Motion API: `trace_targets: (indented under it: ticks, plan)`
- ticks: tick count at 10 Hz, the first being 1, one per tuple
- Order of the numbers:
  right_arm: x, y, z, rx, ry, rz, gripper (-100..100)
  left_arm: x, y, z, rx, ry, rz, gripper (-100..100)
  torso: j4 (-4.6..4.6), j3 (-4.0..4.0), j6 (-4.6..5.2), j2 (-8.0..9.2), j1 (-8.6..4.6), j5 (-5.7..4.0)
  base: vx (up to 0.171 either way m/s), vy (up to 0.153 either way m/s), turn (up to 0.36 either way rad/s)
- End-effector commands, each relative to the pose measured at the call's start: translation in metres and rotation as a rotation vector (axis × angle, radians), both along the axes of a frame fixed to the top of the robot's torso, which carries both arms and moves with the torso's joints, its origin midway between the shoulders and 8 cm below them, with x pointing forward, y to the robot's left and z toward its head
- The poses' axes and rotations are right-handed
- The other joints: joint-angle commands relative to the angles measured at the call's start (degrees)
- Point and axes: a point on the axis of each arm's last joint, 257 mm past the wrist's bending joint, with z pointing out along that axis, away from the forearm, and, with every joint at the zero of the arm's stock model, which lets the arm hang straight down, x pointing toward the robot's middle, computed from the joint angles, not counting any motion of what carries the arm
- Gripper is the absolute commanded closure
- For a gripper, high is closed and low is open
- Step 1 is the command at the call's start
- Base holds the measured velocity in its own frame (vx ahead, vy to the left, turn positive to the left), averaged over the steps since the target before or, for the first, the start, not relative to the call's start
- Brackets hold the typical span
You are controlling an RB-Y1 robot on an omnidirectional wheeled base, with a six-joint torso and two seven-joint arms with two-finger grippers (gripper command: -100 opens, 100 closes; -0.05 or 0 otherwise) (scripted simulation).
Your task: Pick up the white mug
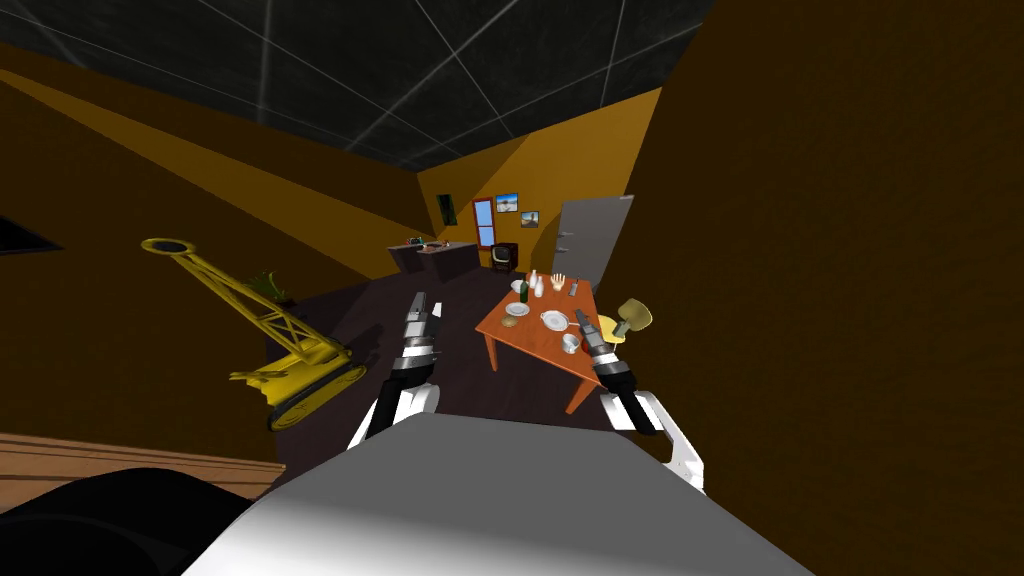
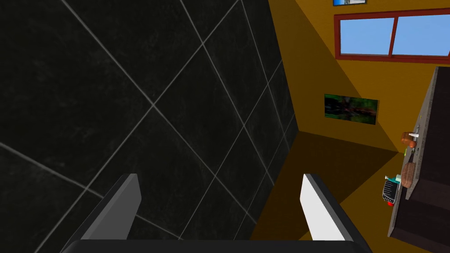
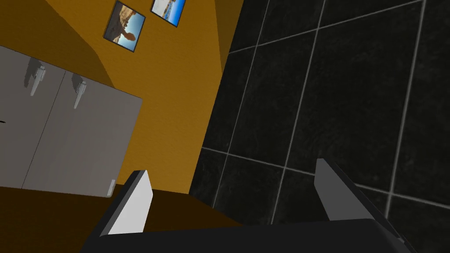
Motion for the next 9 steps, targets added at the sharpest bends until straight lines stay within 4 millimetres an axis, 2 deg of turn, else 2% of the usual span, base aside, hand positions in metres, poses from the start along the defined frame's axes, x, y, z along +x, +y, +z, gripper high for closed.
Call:
trace_targets:
  ticks: [1, 2, 4, 7, 9]
  plan:
    - [0.011, 0.001, -0.017, -0.094, 0.028, -0.008, -100, 0.0, 0.0, 0.0, 0.0, 0.0, 0.0, 0, 0.0, 0.0, 0.0, 0.0, 0.0, 0.0, -0.013, 0.013, 0.134]
    - [0.011, 0.0, -0.021, -0.094, 0.036, -0.01, -100, 0.0, 0.0, 0.0, 0.0, 0.0, 0.0, 0, 0.0, 0.0, -0.03, 0.0, 0.01, 0.0, -0.012, 0.007, 0.063]
    - [0.027, 0.002, -0.047, -0.252, 0.07, -0.019, -100, 0.0, 0.0, 0.0, 0.0, 0.0, 0.0, 0, 0.0, 0.0, -0.02, 0.0, 0.01, 0.0, -0.017, 0.016, 0.16]
    - [0.035, -0.003, -0.078, -0.352, 0.119, -0.03, -100, 0.0, 0.0, 0.0, 0.0, 0.0, 0.0, 0, 0.0, 0.01, -0.02, 0.02, 0.02, 0.0, -0.015, 0.013, 0.083]
    - [0.048, -0.007, -0.105, -0.516, 0.151, -0.037, -100, 0.0, 0.0, 0.0, 0.0, 0.0, 0.0, 0, 0.0, 0.01, -0.02, 0.01, 0.01, 0.0, -0.016, 0.017, 0.17]
